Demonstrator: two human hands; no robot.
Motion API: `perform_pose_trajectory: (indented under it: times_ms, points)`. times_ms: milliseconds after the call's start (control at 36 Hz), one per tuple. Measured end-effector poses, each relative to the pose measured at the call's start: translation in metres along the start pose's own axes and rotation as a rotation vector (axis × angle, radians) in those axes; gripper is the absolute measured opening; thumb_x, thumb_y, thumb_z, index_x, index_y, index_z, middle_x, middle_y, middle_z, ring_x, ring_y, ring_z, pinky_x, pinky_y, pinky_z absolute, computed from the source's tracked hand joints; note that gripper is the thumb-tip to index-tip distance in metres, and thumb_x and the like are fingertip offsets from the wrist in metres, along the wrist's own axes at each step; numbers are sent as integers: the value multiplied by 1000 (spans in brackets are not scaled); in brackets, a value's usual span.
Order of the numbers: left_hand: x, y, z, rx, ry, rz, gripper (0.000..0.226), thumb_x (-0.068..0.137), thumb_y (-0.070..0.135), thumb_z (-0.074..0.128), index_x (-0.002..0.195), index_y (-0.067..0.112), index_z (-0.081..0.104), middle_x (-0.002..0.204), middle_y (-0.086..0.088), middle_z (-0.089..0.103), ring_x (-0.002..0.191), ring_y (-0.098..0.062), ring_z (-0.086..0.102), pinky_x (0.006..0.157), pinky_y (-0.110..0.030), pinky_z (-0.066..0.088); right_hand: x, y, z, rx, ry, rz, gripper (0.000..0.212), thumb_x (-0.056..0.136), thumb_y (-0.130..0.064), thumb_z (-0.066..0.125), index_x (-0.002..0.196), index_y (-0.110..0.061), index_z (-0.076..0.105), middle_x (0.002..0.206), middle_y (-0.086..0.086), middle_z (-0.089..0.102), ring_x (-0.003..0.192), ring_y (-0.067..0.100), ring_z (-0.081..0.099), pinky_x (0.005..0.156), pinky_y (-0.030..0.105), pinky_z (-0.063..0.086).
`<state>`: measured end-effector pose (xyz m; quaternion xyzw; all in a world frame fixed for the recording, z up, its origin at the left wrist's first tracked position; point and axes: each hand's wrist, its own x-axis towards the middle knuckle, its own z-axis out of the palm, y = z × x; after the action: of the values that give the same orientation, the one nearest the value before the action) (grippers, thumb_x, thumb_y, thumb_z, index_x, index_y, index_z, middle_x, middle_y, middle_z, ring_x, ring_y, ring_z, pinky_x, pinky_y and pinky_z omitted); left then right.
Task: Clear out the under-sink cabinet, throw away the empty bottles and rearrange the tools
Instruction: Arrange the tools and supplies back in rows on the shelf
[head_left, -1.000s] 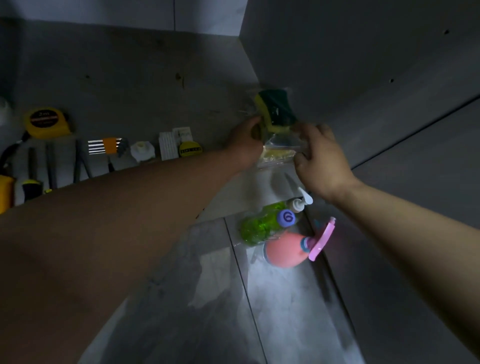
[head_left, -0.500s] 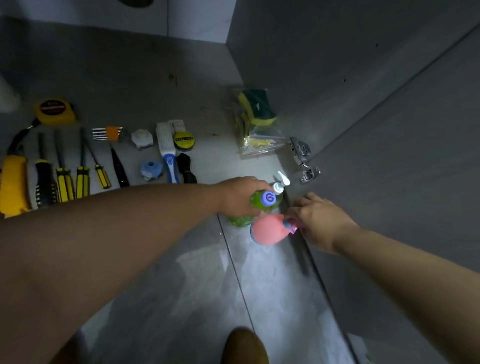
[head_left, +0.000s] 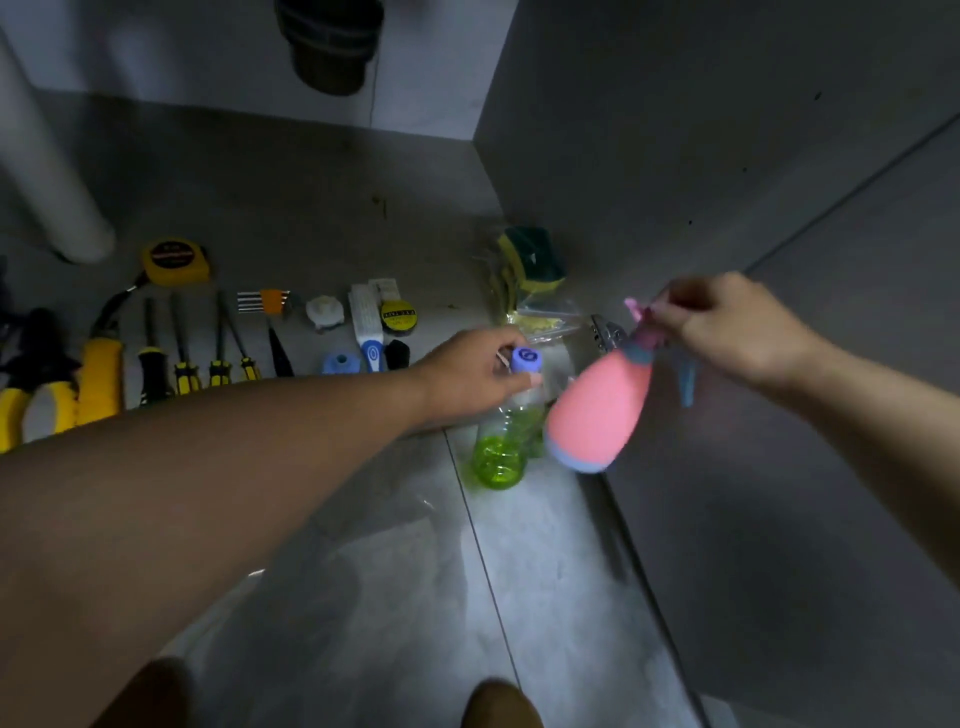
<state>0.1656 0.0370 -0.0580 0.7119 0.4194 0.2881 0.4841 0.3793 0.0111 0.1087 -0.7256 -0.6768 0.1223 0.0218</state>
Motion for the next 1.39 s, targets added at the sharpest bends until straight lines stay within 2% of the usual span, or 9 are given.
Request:
perform_pose_trajectory:
  times_ms: [167, 278, 389, 583, 722, 861, 1000, 1139, 1389]
  points:
    - [3, 15, -60, -158, 316, -7, 11, 94, 22, 71, 97, 12, 70, 75, 5, 63, 65, 5, 53, 65, -15, 40, 52, -47, -17, 128, 173, -54, 36, 93, -50, 61, 85, -17, 76, 83, 18, 68, 71, 28, 57, 70, 44, 52]
    - [9, 13, -88, -220, 472, -36, 7, 95, 25, 70, 101, 24, 69, 79, 16, 63, 70, 10, 57, 64, -1, 38, 89, -75, 9, 120, 224, -90, 37, 93, -47, 64, 95, -12, 75, 91, 18, 71, 80, 28, 66, 69, 37, 48]
    - [11, 2, -98, -181, 570, -57, 13, 93, 32, 69, 102, 22, 70, 88, 7, 67, 85, -7, 63, 74, -17, 45, 118, -97, 50, 117, 231, -70, 34, 91, -47, 66, 104, -17, 74, 100, 10, 73, 94, 23, 68, 68, 22, 40]
    - [6, -2, -89, -251, 519, 2, 24, 93, 15, 70, 116, 7, 70, 102, -6, 72, 94, -12, 66, 82, -21, 52, 145, -114, 88, 142, 302, -27, 27, 89, -33, 63, 108, -17, 74, 111, 13, 72, 110, 30, 66, 77, 20, 43]
    - [9, -1, -76, -252, 419, 80, 20, 90, 11, 74, 108, 17, 68, 90, 12, 69, 80, 7, 63, 80, -15, 51, 141, -108, 87, 191, 252, -66, 34, 90, -23, 59, 123, -20, 66, 122, 5, 69, 115, 22, 63, 74, 8, 33]
    - [16, 5, -62, -251, 377, 109, 25, 86, 16, 77, 111, 17, 70, 106, -5, 74, 102, -24, 70, 99, -44, 55, 111, -79, 79, 146, 233, -45, 38, 88, -24, 60, 125, -15, 55, 113, 11, 72, 110, 31, 65, 80, 24, 43]
    - [19, 6, -50, -186, 341, 98, 31, 86, 14, 78, 115, 4, 70, 118, -12, 69, 109, -23, 66, 101, -33, 52, 53, -26, 105, 14, 199, 37, 23, 83, -18, 55, 105, -19, 62, 103, 12, 69, 97, 37, 64, 82, 37, 53]
    - [24, 12, -40, -1, 343, 109, 36, 84, 22, 80, 116, 8, 72, 114, -11, 66, 106, -26, 63, 98, -40, 50, 22, 10, 153, -179, -13, 209, 27, 87, -21, 59, 110, -8, 57, 120, 24, 60, 106, 44, 61, 87, 41, 50]
    - [24, 8, -42, 26, 326, 131, 36, 86, 22, 78, 118, 8, 71, 119, -11, 65, 110, -24, 62, 100, -41, 50, 22, 28, 181, -60, 7, 299, 22, 94, -22, 59, 112, -8, 59, 120, 25, 60, 107, 44, 60, 88, 40, 49]
